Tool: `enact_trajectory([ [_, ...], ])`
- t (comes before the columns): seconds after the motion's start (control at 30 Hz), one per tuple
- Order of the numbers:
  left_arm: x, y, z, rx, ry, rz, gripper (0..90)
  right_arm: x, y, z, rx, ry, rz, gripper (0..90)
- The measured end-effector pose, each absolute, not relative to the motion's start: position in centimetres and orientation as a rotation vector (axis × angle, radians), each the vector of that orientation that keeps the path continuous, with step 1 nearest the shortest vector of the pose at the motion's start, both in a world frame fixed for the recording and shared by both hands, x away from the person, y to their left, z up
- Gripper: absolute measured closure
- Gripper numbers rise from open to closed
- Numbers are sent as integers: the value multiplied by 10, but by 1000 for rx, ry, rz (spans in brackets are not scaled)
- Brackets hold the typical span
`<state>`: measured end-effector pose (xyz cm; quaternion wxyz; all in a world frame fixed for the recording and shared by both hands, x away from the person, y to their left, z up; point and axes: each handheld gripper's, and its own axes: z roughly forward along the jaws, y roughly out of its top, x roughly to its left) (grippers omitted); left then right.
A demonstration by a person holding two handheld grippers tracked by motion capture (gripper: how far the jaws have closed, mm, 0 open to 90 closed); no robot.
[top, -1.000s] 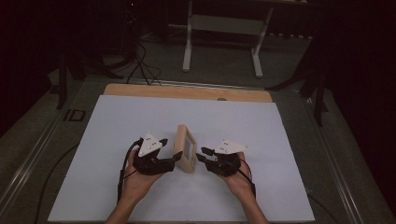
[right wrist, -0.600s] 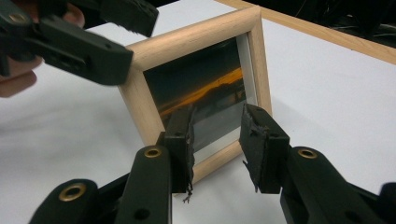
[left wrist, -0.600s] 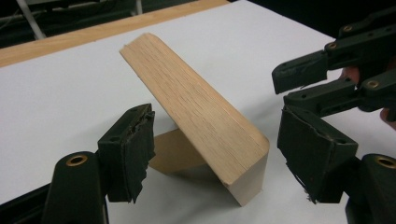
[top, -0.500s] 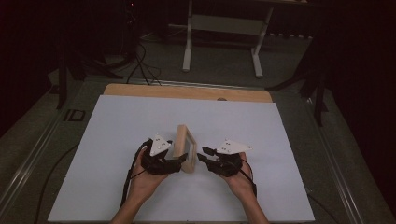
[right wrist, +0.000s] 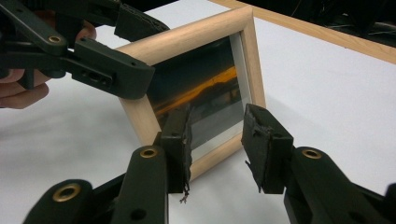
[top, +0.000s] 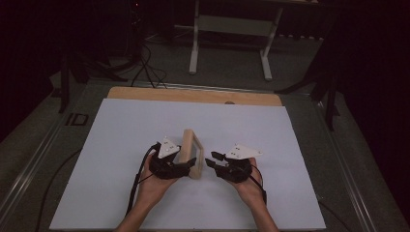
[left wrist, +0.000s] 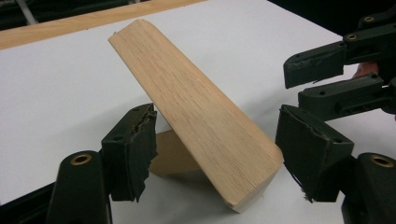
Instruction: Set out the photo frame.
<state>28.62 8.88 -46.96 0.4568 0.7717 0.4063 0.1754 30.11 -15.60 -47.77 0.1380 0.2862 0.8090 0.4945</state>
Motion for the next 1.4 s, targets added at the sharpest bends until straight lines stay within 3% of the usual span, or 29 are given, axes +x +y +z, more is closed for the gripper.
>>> enact_trajectory([
  [0.63,290,84,-476,1907,1044,373,401,302,-160,-477,835,2329,1435,617],
  [1.2,287,88,-473,1920,1042,439,534,302,-166,-472,844,2301,1461,567],
  [1.4,285,86,-473,1929,1030,461,536,303,-169,-471,855,2283,1463,543],
])
